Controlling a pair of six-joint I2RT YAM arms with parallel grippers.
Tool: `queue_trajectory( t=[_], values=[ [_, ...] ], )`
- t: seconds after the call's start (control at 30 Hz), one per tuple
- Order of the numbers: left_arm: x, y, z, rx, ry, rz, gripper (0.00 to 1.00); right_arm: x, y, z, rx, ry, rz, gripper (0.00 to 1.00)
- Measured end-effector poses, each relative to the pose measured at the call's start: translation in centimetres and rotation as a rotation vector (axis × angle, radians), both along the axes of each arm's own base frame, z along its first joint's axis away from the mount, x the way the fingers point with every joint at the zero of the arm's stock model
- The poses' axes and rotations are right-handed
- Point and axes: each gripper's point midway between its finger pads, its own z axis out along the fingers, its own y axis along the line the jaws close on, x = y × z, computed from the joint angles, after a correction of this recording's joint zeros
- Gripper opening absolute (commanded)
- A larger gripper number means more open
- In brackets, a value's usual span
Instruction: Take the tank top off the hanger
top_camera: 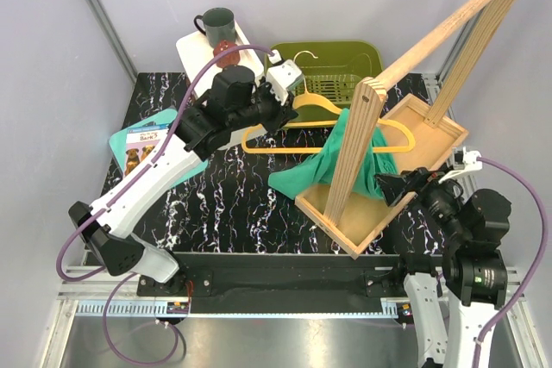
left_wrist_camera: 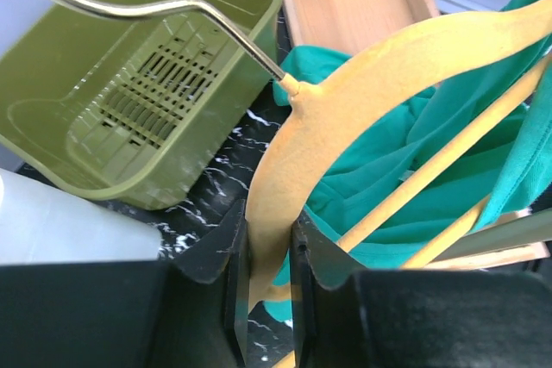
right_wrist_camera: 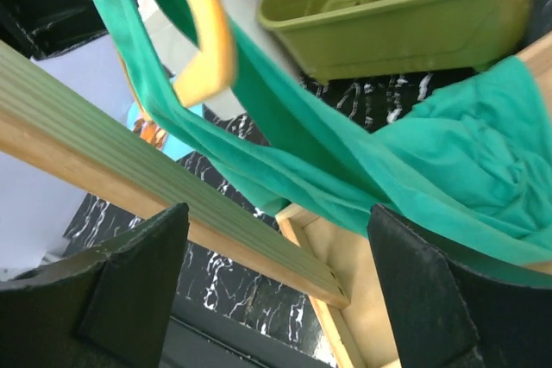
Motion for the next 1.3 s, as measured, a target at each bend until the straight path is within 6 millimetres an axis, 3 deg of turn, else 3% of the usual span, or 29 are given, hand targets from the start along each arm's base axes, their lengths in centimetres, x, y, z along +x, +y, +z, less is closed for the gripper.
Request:
queue_trajectory(
  t=[0.17, 0.3, 0.4, 0.53, 0.57, 0.67, 0.8, 1.03, 1.2, 1.3],
  values=[
    [-0.6, -0.9, 0.5, -0.049, 0.049, -0.01, 0.0, 0.4, 1.6, -1.6, 0.03, -0.023, 0.11, 0.83],
    [-1.2, -1.7, 0.5, -0.075, 0.091, -0.031, 0.0, 0.4, 2.4, -1.5, 0.055, -0.093, 0.162, 0.81],
    [-1.5, -2.3, 0.1, -0.082, 0.122, -0.046, 0.0, 0.6, 2.6, -1.0, 0.061, -0.146, 0.177, 0.7],
    [-2.0, -2.7, -0.3, -0.086, 0.147, -0.058, 0.0, 1.4, 2.6, -1.0, 0.081, -0.17, 0.176, 0.37],
    [-2.1, -2.8, -0.3, -0.087, 0.15, -0.059, 0.0, 1.6, 2.5, -1.2, 0.088, -0.167, 0.173, 0.22],
    [-2.2, -2.8, -0.3, -0.09, 0.157, -0.057, 0.0, 2.2, 2.1, -1.7, 0.114, -0.153, 0.134, 0.0],
    [-2.0, -2.7, -0.4, -0.095, 0.176, -0.034, 0.0, 2.4, 1.1, -2.1, 0.145, -0.152, 0.057, 0.0],
    [-0.3, -1.3, -1.4, -0.066, 0.176, 0.109, 0.0, 1.6, -1.5, 0.6, 0.171, -0.184, -0.133, 0.0],
    [0.5, 1.0, -5.2, 0.025, 0.214, 0.25, 0.0, 1.0, -4.6, 4.3, 0.139, -0.212, -0.321, 0.0],
    [0.3, 2.5, -7.8, 0.092, 0.254, 0.313, 0.0, 1.9, -6.6, 5.3, 0.101, -0.184, -0.43, 0.0]
  ],
)
